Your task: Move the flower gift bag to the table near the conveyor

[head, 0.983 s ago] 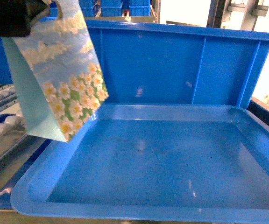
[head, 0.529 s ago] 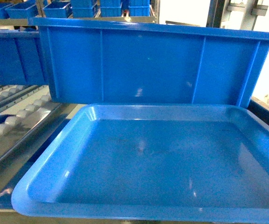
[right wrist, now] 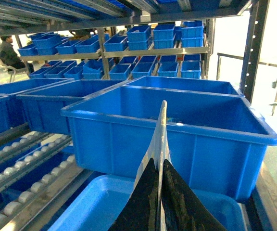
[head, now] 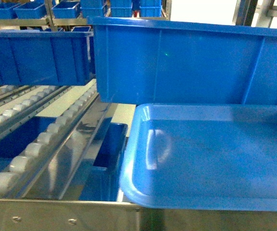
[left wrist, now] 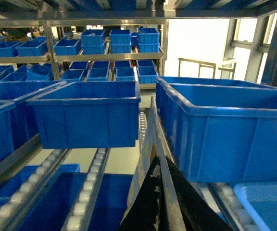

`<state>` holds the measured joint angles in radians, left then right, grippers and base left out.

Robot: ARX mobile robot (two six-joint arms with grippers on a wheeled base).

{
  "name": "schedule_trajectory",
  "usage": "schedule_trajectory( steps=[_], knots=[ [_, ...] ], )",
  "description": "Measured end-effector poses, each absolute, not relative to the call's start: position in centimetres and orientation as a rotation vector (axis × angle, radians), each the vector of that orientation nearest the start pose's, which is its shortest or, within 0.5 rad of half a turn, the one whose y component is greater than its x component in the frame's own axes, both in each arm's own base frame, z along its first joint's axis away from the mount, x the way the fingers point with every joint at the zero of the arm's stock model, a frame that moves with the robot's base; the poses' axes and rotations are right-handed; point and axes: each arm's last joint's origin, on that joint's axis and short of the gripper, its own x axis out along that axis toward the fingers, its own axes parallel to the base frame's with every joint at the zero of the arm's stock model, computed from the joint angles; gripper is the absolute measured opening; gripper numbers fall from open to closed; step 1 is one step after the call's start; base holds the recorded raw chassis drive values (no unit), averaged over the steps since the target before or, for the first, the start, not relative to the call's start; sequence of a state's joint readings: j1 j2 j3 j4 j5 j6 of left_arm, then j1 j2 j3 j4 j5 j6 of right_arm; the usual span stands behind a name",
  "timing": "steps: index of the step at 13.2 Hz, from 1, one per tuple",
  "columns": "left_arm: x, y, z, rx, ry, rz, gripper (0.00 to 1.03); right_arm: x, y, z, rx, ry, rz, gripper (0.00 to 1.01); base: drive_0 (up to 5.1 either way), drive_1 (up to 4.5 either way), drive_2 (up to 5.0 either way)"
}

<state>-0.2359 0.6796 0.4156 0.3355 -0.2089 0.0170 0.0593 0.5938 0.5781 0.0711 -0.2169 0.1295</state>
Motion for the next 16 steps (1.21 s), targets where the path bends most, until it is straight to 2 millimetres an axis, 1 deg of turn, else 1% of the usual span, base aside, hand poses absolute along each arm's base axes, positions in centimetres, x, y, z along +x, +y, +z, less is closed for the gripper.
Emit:
schedule_trajectory(
  steps=[5, 16],
  knots=[
    [15.96, -3.22, 27.02, 0.001, -0.070, -0.028, 0.02, 14.23, 1.47, 31.27, 0.124, -0.037, 0.280, 0.03, -4.7, 0.74, 3.8],
    [15.94, -3.22, 27.05, 0.001, -0.072, -0.029, 0.02, 14.36, 1.48, 31.18, 0.125, -0.029, 0.280, 0.03, -4.4, 0.17, 4.2]
  ],
)
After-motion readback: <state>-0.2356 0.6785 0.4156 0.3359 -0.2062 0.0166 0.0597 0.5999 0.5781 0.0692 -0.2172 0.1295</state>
